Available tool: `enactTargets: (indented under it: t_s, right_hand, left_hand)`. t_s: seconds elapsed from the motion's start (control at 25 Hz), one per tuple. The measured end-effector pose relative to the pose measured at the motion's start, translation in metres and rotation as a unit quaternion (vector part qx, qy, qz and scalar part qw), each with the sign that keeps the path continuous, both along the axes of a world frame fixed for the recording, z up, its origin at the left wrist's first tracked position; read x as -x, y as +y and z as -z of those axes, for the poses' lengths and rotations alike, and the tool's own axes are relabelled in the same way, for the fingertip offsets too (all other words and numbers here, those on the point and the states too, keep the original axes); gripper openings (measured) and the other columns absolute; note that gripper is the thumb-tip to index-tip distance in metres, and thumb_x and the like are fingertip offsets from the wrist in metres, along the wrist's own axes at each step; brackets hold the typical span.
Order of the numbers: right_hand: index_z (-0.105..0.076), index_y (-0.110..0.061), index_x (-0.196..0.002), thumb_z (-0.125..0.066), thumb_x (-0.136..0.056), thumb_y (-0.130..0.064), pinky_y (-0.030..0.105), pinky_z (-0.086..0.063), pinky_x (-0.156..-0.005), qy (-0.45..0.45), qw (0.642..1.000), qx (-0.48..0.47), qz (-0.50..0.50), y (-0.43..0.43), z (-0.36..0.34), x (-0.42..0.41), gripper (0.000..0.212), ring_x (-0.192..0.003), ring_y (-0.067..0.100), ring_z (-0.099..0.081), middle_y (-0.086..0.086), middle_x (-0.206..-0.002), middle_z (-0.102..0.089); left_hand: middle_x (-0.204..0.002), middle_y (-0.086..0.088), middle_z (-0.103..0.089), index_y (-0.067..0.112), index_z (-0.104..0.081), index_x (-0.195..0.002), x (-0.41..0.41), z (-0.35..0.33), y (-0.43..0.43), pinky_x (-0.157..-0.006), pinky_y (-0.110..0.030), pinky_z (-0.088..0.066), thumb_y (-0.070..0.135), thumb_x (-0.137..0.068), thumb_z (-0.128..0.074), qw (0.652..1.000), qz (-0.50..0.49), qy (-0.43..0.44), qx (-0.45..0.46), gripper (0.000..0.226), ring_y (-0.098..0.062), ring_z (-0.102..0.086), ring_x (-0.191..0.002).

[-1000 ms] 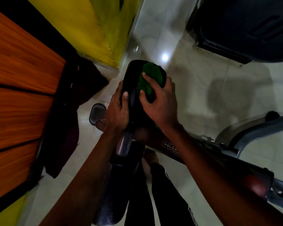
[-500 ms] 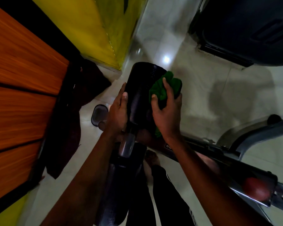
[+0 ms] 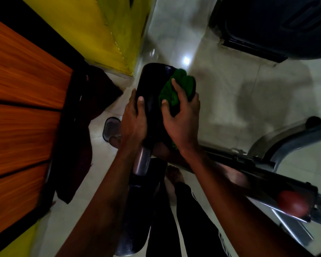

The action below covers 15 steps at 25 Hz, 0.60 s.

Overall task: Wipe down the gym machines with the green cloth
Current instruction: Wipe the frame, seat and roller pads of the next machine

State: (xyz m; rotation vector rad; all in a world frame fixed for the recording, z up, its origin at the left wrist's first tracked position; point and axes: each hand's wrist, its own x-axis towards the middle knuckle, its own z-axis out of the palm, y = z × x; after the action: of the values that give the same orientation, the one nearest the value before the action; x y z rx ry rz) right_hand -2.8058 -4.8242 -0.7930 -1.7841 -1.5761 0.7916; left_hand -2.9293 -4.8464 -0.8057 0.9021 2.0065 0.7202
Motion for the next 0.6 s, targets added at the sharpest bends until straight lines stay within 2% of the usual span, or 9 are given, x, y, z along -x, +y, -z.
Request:
enactTargets:
  t_s: [0.12,0.2,0.36,0.48,0.6]
  right_hand:
    - [-0.054,-0.031,-0.143,-0.065,-0.087,-0.033,0.036,-0.045,-0.100,-0.035,0.998,-0.012,-0.045,-0.019,-0.001,0.001,0.057,-0.115,0.030,-0.050,0.013,-0.124,-0.050]
    - [-0.055,-0.031,-0.141,-0.064,-0.088,-0.035,0.039,-0.047,-0.098,-0.044,0.998,-0.020,-0.047,-0.007,0.000,-0.002,0.054,-0.114,0.031,-0.050,0.014,-0.125,-0.050]
    - [-0.056,-0.030,-0.140,-0.061,-0.087,-0.038,0.038,-0.047,-0.097,-0.062,0.997,-0.023,-0.041,0.040,0.000,-0.003,0.054,-0.113,0.031,-0.051,0.013,-0.125,-0.051]
    - [-0.055,-0.031,-0.142,-0.062,-0.088,-0.038,0.043,-0.046,-0.098,-0.075,0.993,-0.036,-0.078,0.026,-0.005,-0.003,0.055,-0.114,0.032,-0.049,0.014,-0.124,-0.051]
    - [-0.055,-0.032,-0.142,-0.064,-0.091,-0.036,0.046,-0.047,-0.096,-0.120,0.975,-0.057,-0.176,-0.020,-0.007,-0.013,0.052,-0.112,0.033,-0.048,0.015,-0.123,-0.051]
  left_hand:
    - [-0.157,0.011,-0.036,0.036,-0.033,-0.152,0.016,0.002,0.002,-0.106,-0.014,-0.019,0.052,-0.105,-0.027,0.995,-0.004,-0.094,0.014,0.050,-0.006,-0.031,-0.144]
    - [-0.157,0.012,-0.035,0.038,-0.032,-0.152,0.017,0.001,0.002,-0.105,-0.014,-0.017,0.053,-0.105,-0.026,0.995,-0.002,-0.098,0.023,0.050,-0.006,-0.030,-0.143]
    - [-0.155,0.010,-0.038,0.031,-0.035,-0.152,0.017,0.003,0.001,-0.104,-0.011,-0.018,0.051,-0.105,-0.027,0.991,-0.021,-0.128,0.036,0.051,-0.006,-0.032,-0.142]
    - [-0.151,0.009,-0.044,0.028,-0.042,-0.148,0.026,0.011,-0.002,-0.120,-0.026,-0.022,0.062,-0.100,-0.032,0.980,-0.045,-0.194,0.021,0.060,-0.006,-0.037,-0.140]
    - [-0.148,0.005,-0.050,0.027,-0.047,-0.146,0.029,0.013,-0.001,-0.120,-0.040,-0.029,0.080,-0.086,-0.037,0.970,-0.035,-0.234,0.054,0.081,-0.011,-0.044,-0.138]
